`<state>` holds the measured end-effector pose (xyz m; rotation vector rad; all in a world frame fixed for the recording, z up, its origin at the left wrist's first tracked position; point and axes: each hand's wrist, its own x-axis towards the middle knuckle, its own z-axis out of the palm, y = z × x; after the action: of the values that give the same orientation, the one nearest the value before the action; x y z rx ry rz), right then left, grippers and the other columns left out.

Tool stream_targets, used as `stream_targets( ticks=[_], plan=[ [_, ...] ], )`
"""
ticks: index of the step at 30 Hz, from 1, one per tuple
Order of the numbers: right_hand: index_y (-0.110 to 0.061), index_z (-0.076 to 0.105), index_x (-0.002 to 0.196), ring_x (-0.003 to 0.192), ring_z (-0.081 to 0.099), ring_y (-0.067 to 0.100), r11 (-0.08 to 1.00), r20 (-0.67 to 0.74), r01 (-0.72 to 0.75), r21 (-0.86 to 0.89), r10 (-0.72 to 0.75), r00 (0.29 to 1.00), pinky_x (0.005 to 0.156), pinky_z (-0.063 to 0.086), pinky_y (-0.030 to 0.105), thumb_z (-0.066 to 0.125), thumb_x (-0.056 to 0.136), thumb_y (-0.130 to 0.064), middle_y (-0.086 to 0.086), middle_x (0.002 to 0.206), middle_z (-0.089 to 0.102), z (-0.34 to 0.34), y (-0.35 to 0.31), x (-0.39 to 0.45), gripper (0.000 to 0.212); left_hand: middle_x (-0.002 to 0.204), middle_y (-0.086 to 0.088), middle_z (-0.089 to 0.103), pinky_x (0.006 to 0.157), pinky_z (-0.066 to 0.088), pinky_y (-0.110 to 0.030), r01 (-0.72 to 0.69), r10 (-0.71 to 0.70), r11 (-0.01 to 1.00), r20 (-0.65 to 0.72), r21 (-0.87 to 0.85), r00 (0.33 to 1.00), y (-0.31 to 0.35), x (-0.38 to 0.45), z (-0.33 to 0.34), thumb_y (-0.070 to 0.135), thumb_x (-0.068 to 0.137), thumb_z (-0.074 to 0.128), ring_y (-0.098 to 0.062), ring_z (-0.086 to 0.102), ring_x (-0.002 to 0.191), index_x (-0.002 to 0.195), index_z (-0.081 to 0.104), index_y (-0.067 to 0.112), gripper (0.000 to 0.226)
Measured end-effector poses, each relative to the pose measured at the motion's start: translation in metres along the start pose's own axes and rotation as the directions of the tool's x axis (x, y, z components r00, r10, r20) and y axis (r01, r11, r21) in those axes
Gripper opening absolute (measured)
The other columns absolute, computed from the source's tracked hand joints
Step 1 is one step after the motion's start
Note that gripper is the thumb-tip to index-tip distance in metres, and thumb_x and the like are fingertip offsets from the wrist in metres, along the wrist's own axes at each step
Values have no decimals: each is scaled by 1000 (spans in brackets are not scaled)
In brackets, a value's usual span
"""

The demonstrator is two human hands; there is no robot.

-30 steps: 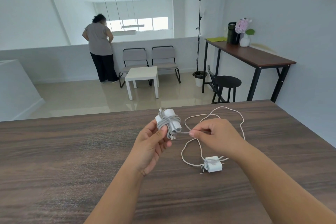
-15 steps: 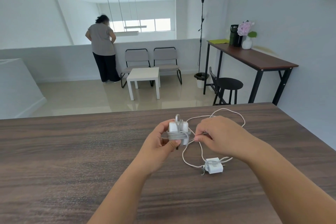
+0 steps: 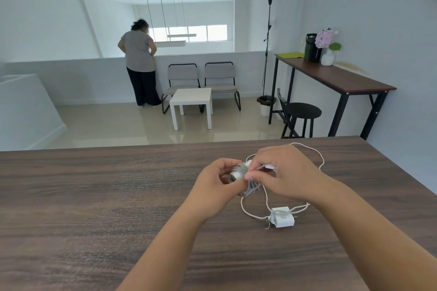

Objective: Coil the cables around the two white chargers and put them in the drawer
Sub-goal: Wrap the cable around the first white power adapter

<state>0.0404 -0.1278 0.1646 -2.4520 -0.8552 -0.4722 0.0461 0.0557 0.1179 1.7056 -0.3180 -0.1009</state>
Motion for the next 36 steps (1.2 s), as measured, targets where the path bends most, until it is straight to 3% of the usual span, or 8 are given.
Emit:
stream_targets(
  ticks=[4, 8, 14, 17, 21, 25, 32, 36],
  plan=[
    [-22, 73, 75, 71, 64, 0, 976, -60, -97, 194, 111, 992, 64, 43, 9, 76, 78, -28, -16, 70, 69, -2, 6, -2, 7, 97, 1, 74, 72, 53, -18, -39, 38, 996, -20, -78, 999, -3, -7, 4, 4, 87, 68, -3, 65, 78, 115, 65, 19, 32],
    [-23, 73, 77, 66, 66, 10, 898, -51, -203, 391, 242, 969, 63, 55, 28, 75, 81, -20, -7, 70, 71, 4, 11, -8, 5, 111, 1, 72, 80, 54, -24, -53, 51, 995, -25, -80, 998, -9, -8, 4, 14, 90, 66, -12, 67, 96, 122, 62, 25, 34],
    [-17, 71, 74, 65, 65, 17, 798, -79, -228, 558, 324, 943, 62, 54, 29, 75, 75, -28, 3, 72, 71, 3, 13, -11, 11, 108, -2, 73, 74, 56, -28, -63, 59, 970, -27, -233, 998, -11, -12, 7, 8, 92, 62, -16, 70, 90, 123, 61, 21, 33],
    [-15, 71, 73, 72, 65, 23, 799, -98, -211, 564, 318, 943, 68, 52, 32, 75, 74, -28, 3, 76, 69, 2, 17, -13, 14, 104, 0, 75, 71, 55, -26, -106, 88, 941, -69, -321, 994, -11, -13, 7, 8, 83, 70, -15, 70, 89, 121, 61, 14, 39],
    [-12, 71, 72, 100, 66, 8, 769, -99, -195, 609, 318, 943, 89, 48, 25, 73, 75, -25, -8, 105, 71, 8, 21, -13, 14, 101, -1, 75, 72, 56, -26, -163, 119, 899, -131, -406, 984, -13, -12, 5, 5, 69, 76, -15, 69, 90, 109, 66, 12, 42],
    [-6, 63, 72, 96, 71, 19, 647, -45, -193, 737, 331, 943, 82, 54, 27, 70, 77, -17, 4, 101, 75, 14, 18, -12, 14, 101, -3, 75, 78, 56, -29, -189, 151, 888, -123, -419, 981, -14, -12, 2, 15, 59, 83, -15, 68, 93, 101, 74, 21, 43],
    [-1, 63, 73, 91, 72, 26, 603, -67, -189, 775, 377, 924, 79, 57, 34, 66, 83, -3, 10, 96, 75, 15, 13, -10, 11, 115, -11, 70, 83, 54, -25, -41, 37, 787, -20, -616, 999, -16, -13, 7, 13, 58, 85, -20, 66, 104, 115, 71, 17, 59],
    [8, 60, 76, 89, 72, 22, 578, -80, -187, 795, 405, 911, 72, 56, 24, 64, 85, 2, 9, 94, 76, 18, 12, -13, 11, 118, -15, 68, 81, 56, -27, -4, -17, 736, -24, -677, 1000, -17, -12, 11, 10, 59, 84, -24, 66, 103, 127, 61, 12, 72]
  ],
)
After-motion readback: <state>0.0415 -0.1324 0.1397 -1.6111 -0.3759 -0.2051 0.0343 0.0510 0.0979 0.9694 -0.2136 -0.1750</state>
